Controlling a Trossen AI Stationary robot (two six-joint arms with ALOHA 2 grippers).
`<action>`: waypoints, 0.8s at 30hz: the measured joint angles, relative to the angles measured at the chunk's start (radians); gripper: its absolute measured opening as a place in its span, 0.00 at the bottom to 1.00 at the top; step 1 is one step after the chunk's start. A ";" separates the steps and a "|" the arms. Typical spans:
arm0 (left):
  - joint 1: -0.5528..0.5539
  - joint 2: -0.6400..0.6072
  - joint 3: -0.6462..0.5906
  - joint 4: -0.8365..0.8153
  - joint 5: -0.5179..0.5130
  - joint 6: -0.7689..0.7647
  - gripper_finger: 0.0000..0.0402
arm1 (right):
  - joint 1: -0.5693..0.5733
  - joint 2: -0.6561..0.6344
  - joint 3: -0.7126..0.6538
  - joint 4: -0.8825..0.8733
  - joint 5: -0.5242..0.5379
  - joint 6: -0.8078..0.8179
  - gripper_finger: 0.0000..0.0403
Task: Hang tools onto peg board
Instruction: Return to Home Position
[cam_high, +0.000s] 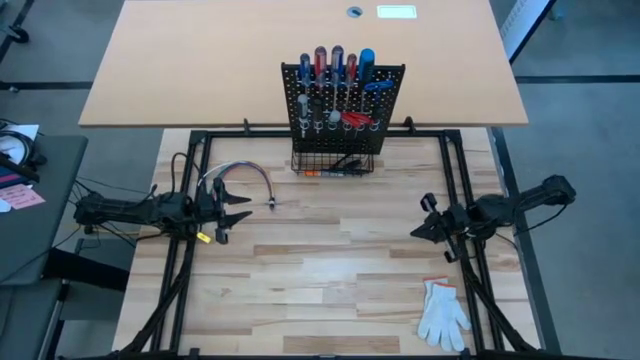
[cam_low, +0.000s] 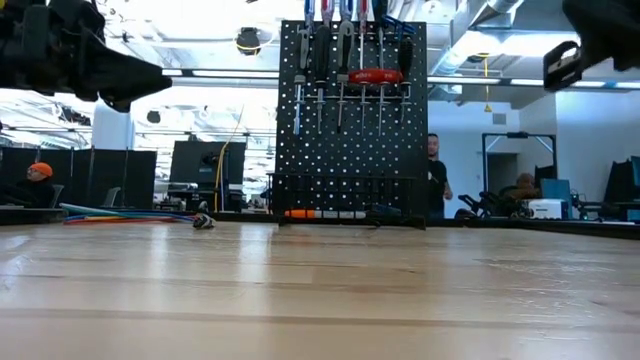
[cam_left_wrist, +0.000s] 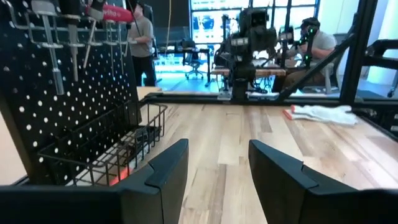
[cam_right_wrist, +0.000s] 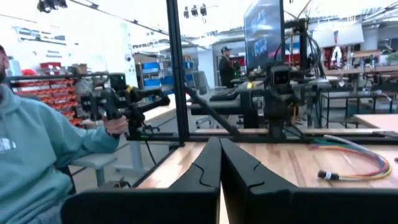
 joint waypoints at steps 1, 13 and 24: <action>0.000 0.000 0.000 -0.007 0.000 0.000 0.41 | 0.000 -0.036 0.016 -0.046 0.001 -0.003 0.02; 0.002 0.000 0.001 -0.029 0.002 0.056 0.41 | -0.150 -0.071 -0.053 -0.025 0.057 -0.071 0.02; 0.018 0.000 0.005 -0.079 0.005 0.131 0.41 | -0.322 -0.067 -0.053 -0.125 -0.008 -0.076 0.02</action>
